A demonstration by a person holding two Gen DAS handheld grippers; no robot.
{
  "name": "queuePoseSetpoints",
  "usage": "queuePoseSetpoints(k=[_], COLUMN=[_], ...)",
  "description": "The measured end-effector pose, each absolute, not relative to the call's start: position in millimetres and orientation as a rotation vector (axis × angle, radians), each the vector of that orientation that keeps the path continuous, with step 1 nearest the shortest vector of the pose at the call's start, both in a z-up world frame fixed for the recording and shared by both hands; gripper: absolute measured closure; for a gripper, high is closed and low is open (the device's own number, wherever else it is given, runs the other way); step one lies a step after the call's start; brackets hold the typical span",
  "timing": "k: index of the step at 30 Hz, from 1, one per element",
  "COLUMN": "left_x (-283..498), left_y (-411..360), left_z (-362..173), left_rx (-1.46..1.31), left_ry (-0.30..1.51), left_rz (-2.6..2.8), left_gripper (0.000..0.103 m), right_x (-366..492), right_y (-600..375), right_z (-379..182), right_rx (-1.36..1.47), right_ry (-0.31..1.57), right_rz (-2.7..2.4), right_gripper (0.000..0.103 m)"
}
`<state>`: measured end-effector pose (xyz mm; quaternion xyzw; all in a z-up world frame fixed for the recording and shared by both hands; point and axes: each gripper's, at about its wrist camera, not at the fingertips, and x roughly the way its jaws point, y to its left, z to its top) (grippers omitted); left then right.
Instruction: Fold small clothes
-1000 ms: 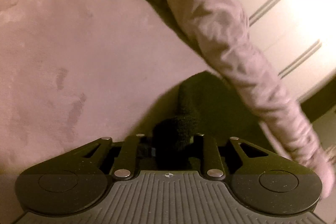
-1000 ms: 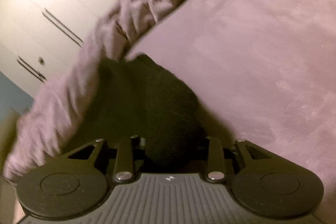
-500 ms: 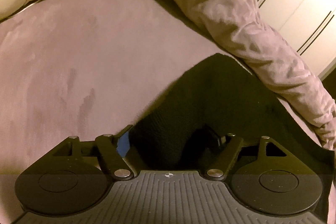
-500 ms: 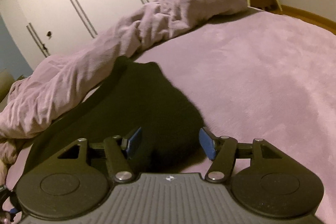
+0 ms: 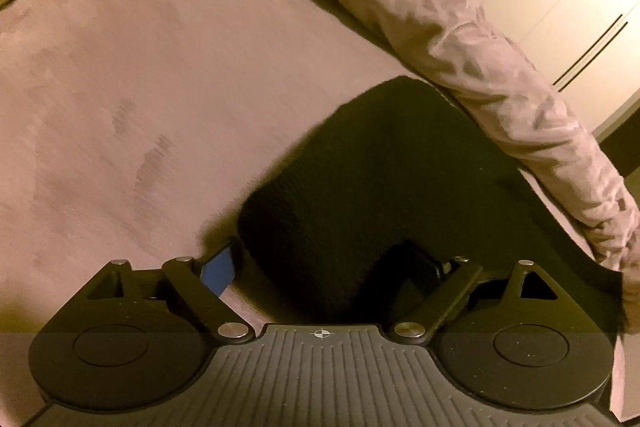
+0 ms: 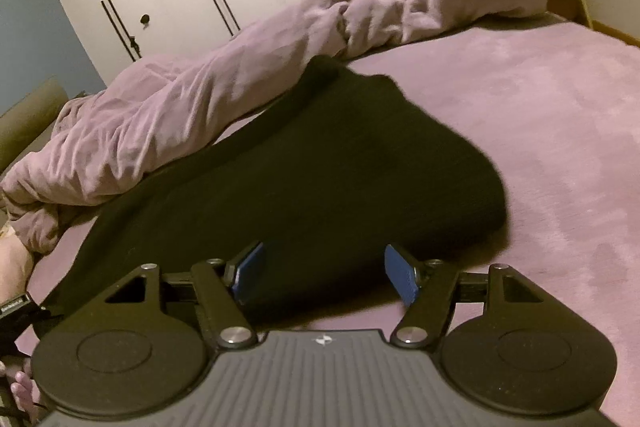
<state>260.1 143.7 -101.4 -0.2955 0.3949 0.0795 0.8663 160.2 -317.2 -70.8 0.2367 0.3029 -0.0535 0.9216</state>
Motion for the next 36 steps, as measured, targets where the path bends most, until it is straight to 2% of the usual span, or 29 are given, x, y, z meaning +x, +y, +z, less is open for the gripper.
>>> queuePoseSetpoints(k=[4, 7, 11, 16, 18, 19, 21, 22, 24, 28, 31, 32, 33, 36], left_x=[262.4, 263.8, 263.4, 266.4, 267.7, 268.0, 265.8, 264.8, 263.1, 258.9, 260.1, 262.0, 263.3, 264.6], left_y=[140.4, 135.9, 132.8, 130.6, 130.2, 130.4, 132.7, 133.9, 138.4, 163.7, 183.3, 186.8, 188.4, 189.9], left_z=[-102.4, -102.1, -104.5, -104.2, -103.9, -104.4, -105.2, -105.4, -108.1, -119.4, -132.1, -134.9, -136.7, -137.0], left_rx=[-0.622, -0.611, -0.610, -0.620, -0.626, -0.633, -0.656, -0.671, -0.722, -0.974, -1.163, -1.179, -1.185, -1.185], left_ry=[0.822, 0.813, 0.797, 0.793, 0.789, 0.786, 0.777, 0.772, 0.761, 0.708, 0.700, 0.716, 0.727, 0.735], left_rz=[0.168, 0.170, 0.174, 0.164, 0.163, 0.156, 0.146, 0.134, 0.114, 0.075, 0.087, 0.103, 0.107, 0.095], left_gripper=[0.011, 0.009, 0.007, 0.007, 0.007, 0.006, 0.006, 0.006, 0.006, 0.007, 0.032, 0.046, 0.054, 0.055], right_x=[174.7, 191.9, 222.6, 274.2, 290.4, 293.4, 293.0, 288.9, 268.1, 205.2, 157.4, 145.0, 136.8, 116.5], right_y=[-312.4, -311.2, -312.2, -330.8, -344.3, -349.5, -351.5, -353.0, -357.5, -341.4, -319.6, -312.2, -307.4, -296.2], right_z=[-67.6, -62.9, -62.3, -75.3, -86.4, -88.8, -85.5, -83.3, -77.4, -74.5, -81.5, -84.4, -86.0, -86.1], right_rx=[0.504, 0.501, 0.445, 0.353, 0.299, 0.272, 0.185, 0.178, 0.246, 0.340, 0.370, 0.378, 0.385, 0.405], right_ry=[0.584, 0.556, 0.529, 0.572, 0.608, 0.609, 0.606, 0.605, 0.571, 0.528, 0.541, 0.553, 0.563, 0.573], right_rz=[-0.089, -0.065, -0.050, -0.107, -0.171, -0.199, -0.299, -0.337, -0.337, -0.239, -0.177, -0.164, -0.160, -0.143], right_gripper=[0.038, 0.046, 0.052, 0.053, 0.070, 0.074, 0.070, 0.063, 0.063, 0.042, 0.040, 0.039, 0.039, 0.039])
